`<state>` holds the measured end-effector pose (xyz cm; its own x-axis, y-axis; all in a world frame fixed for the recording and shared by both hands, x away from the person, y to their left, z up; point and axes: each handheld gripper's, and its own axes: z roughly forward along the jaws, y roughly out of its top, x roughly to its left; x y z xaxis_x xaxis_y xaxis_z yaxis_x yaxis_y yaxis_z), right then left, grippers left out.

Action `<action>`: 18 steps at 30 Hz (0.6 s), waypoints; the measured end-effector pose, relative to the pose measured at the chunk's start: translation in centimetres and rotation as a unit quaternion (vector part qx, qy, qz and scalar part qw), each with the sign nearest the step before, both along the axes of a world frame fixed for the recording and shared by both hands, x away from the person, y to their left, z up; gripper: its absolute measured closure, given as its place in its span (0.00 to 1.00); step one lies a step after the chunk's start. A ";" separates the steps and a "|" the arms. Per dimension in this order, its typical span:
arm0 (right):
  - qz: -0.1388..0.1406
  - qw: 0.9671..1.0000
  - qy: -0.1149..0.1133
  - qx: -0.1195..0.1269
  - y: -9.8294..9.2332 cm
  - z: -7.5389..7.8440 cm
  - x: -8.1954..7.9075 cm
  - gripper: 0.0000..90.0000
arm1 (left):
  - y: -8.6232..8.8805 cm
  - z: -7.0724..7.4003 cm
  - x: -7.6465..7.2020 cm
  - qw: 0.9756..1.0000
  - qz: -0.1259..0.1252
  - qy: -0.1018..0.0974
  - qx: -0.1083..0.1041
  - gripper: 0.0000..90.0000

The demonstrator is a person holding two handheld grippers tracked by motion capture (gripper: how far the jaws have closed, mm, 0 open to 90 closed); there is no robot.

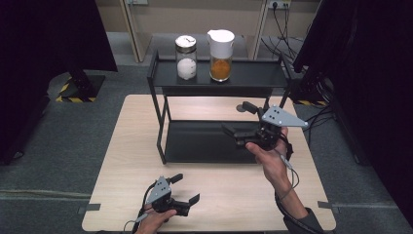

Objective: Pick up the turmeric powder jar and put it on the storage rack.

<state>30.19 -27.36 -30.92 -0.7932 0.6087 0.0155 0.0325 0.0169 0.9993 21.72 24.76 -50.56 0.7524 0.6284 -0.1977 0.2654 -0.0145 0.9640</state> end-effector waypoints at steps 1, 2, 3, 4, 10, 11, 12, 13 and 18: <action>0.001 1.000 -0.001 -0.001 0.0 -0.3 -0.2 0.00 | 0.0 0.0 0.0 1.000 0.000 0.000 0.001 0.01; 0.001 1.000 -0.001 -0.002 0.0 -0.5 -0.3 0.00 | 0.0 0.0 0.0 1.000 0.000 0.000 0.001 0.01; 0.002 1.000 -0.001 -0.002 -0.1 -0.8 -0.4 0.00 | 0.0 0.0 0.0 1.000 0.000 0.000 0.000 0.01; 0.003 1.000 0.001 -0.002 -0.1 -1.0 -0.6 0.00 | 0.0 0.0 0.0 1.000 0.000 0.000 0.001 0.01; 0.008 1.000 0.008 -0.006 -0.2 -2.5 -1.2 0.00 | 0.0 0.0 0.0 1.000 0.001 0.001 0.001 0.01; 0.007 1.000 0.008 -0.007 -0.2 -2.7 -1.3 0.00 | 0.0 0.0 0.0 1.000 0.001 0.001 0.001 0.01; 0.008 1.000 0.009 -0.008 -0.2 -2.9 -1.3 0.00 | 0.0 0.0 0.0 1.000 0.001 0.000 0.001 0.01; 0.009 1.000 0.010 -0.007 -0.2 -3.1 -1.4 0.00 | 0.0 0.0 0.0 1.000 0.001 0.001 0.000 0.01; 0.013 1.000 0.010 -0.005 -0.4 -4.4 -1.9 0.00 | 0.0 0.0 0.0 1.000 0.002 0.000 0.001 0.01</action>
